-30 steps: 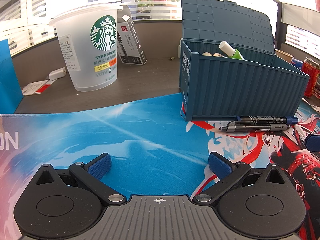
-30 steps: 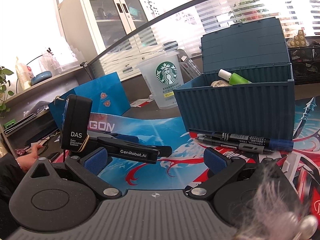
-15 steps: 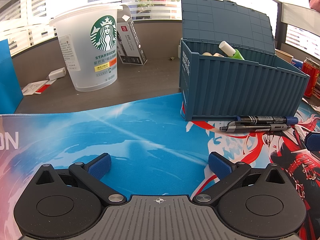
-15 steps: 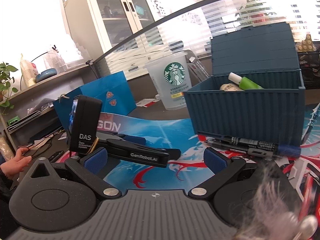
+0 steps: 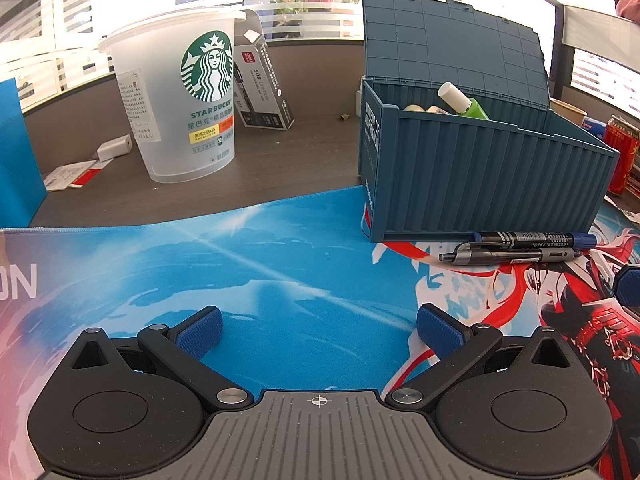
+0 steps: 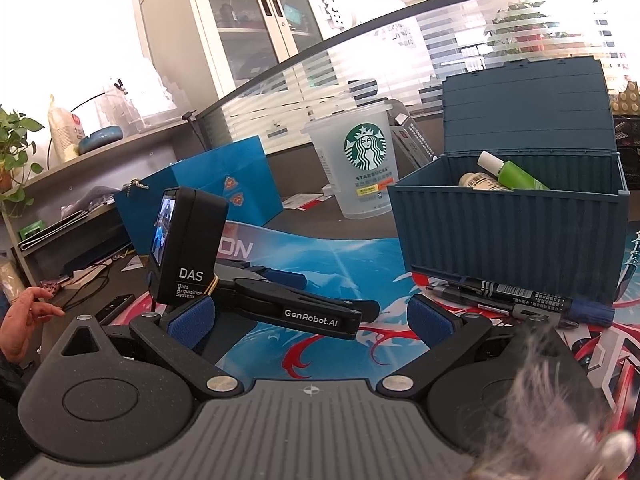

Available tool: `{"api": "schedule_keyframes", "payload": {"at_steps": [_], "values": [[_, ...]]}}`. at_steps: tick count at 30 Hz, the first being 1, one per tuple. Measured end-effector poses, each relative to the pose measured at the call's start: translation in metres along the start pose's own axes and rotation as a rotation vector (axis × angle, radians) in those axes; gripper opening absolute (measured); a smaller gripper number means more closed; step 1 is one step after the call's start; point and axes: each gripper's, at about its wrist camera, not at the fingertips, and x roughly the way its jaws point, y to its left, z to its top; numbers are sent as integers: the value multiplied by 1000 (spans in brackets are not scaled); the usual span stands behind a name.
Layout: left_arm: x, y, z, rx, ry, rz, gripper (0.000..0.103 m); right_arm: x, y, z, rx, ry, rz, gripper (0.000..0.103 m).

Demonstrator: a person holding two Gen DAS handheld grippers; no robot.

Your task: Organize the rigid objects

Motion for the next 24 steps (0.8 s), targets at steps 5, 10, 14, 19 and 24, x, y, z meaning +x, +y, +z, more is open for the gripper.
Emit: {"api": "schedule_keyframes", "payload": {"at_steps": [5, 10, 14, 19, 24], "values": [[0, 0, 0, 0, 0, 0, 103, 0, 1, 0, 2, 2, 0, 103], [0, 0, 0, 0, 0, 0, 103, 1, 1, -1, 0, 4, 3, 103], [0, 1, 0, 0, 0, 0, 103, 2, 1, -2, -1, 6, 4, 103], [0, 1, 0, 0, 0, 0, 103, 2, 0, -2, 3, 3, 1, 103], [0, 1, 0, 0, 0, 0, 103, 2, -1, -2, 5, -1, 0, 103]]}}
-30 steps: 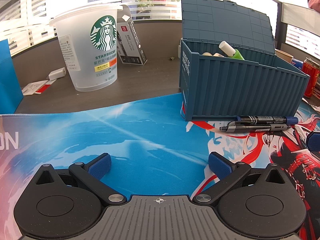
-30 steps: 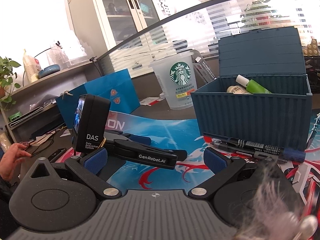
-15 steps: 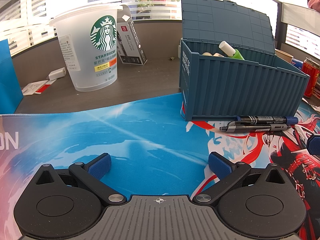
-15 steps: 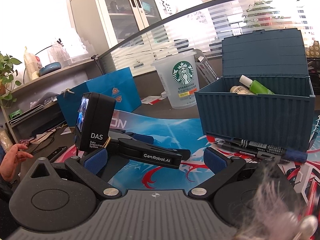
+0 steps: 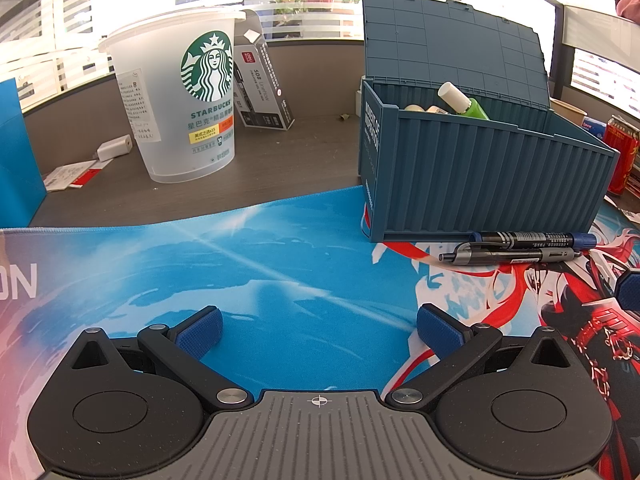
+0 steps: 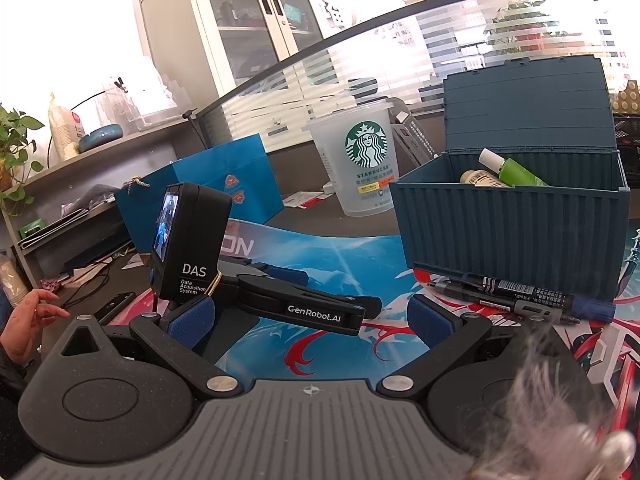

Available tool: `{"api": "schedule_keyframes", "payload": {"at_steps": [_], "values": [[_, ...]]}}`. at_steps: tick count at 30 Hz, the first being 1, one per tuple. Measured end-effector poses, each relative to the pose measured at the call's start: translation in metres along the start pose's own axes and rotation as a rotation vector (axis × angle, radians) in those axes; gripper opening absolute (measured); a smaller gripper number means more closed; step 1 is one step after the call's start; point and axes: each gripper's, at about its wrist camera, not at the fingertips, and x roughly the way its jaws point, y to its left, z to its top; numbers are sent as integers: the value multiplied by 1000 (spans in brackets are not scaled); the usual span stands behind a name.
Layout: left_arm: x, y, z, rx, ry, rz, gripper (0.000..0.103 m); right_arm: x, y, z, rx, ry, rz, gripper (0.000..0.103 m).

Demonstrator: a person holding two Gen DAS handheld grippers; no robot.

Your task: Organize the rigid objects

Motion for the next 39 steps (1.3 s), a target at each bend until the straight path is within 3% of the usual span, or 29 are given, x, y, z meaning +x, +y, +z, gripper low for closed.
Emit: {"api": "schedule_keyframes", "payload": {"at_steps": [39], "values": [[0, -1, 0, 0, 0, 0, 103, 2, -5, -2, 26, 7, -27, 103]]}}
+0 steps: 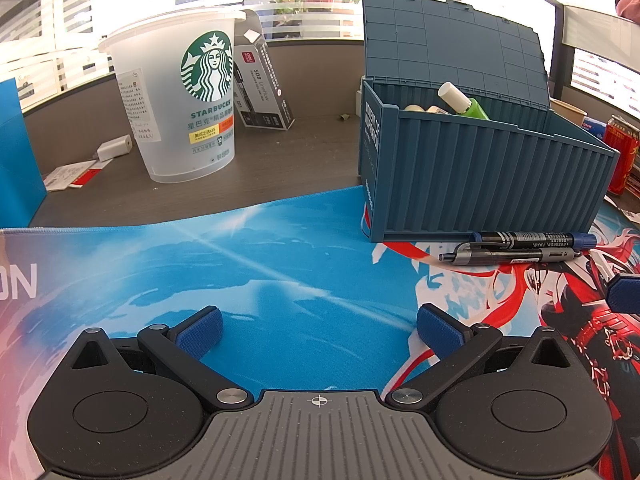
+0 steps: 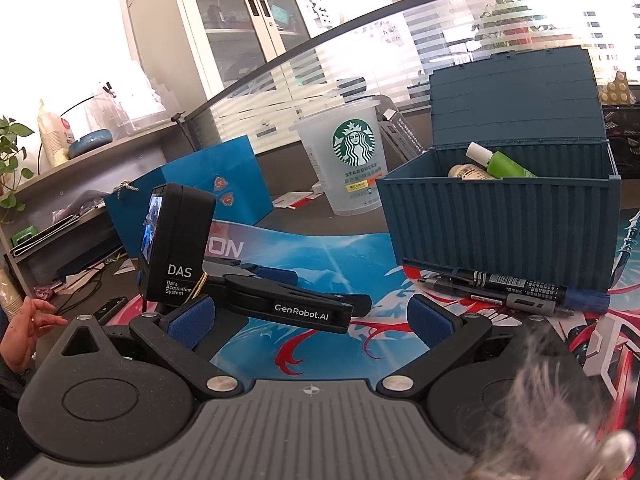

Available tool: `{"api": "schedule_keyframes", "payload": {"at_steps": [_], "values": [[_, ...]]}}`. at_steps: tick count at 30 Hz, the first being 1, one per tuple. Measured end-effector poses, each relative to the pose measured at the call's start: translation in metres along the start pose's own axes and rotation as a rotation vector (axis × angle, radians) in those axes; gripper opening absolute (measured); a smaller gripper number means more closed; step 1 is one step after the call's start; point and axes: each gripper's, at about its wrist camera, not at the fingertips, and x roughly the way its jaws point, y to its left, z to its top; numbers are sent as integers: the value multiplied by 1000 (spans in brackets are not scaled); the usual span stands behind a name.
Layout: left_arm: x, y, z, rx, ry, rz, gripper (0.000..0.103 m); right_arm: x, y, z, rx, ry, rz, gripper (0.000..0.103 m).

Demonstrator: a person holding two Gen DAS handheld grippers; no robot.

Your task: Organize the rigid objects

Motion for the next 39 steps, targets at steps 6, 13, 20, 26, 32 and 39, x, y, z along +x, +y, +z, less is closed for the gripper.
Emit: {"api": "schedule_keyframes", "payload": {"at_steps": [6, 13, 20, 26, 32, 39], "values": [[0, 1, 0, 0, 0, 0, 103, 3, 1, 0, -3, 7, -4, 103], [0, 1, 0, 0, 0, 0, 103, 6, 2, -1, -4, 13, -4, 103], [0, 0, 0, 0, 0, 0, 103, 7, 3, -2, 0, 12, -10, 103], [0, 1, 0, 0, 0, 0, 103, 6, 2, -3, 2, 8, -11, 103], [0, 1, 0, 0, 0, 0, 103, 6, 2, -2, 0, 8, -10, 103], [0, 1, 0, 0, 0, 0, 103, 6, 2, -2, 1, 8, -10, 103]]}}
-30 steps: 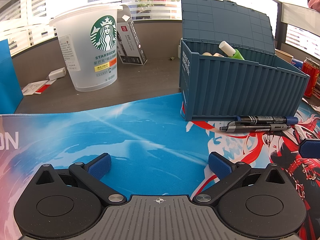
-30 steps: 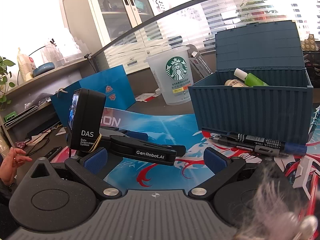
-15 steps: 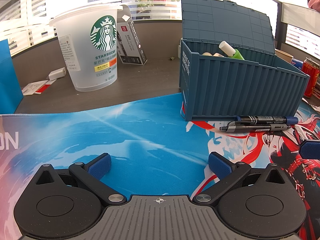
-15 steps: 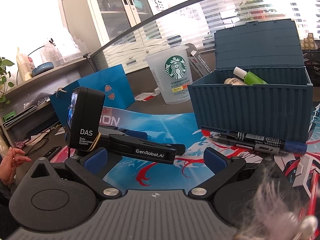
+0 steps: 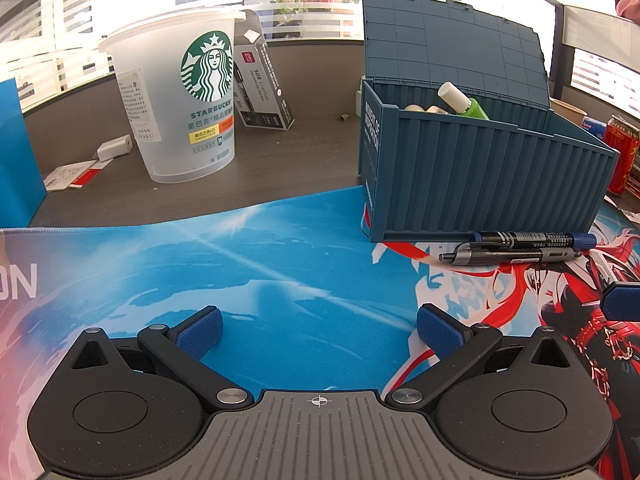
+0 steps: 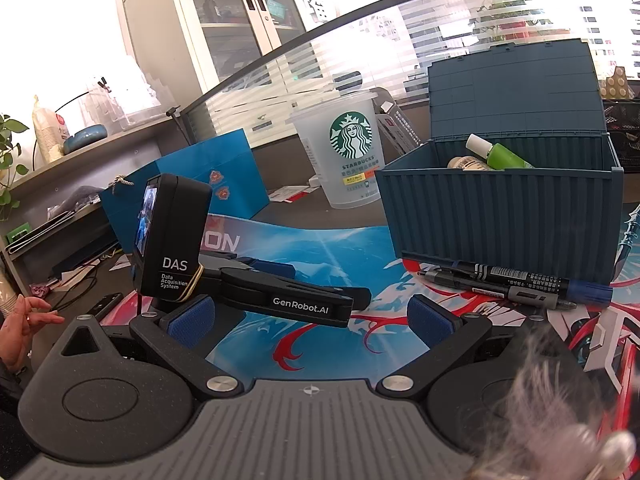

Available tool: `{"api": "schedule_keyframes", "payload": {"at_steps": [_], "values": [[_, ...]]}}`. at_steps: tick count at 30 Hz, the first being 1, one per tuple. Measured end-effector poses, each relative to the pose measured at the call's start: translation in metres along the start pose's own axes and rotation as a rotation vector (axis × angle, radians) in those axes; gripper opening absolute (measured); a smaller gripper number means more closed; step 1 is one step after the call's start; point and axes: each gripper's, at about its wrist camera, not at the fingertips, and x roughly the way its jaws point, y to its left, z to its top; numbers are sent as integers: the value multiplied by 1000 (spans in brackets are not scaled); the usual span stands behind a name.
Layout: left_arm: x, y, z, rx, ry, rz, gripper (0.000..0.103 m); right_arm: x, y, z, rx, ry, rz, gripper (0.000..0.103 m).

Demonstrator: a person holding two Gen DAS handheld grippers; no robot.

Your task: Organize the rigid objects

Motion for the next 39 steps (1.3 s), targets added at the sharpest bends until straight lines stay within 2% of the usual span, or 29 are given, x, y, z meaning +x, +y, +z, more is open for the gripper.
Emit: {"api": "schedule_keyframes", "payload": {"at_steps": [39], "values": [[0, -1, 0, 0, 0, 0, 103, -4, 6, -2, -10, 1, 5, 103]]}}
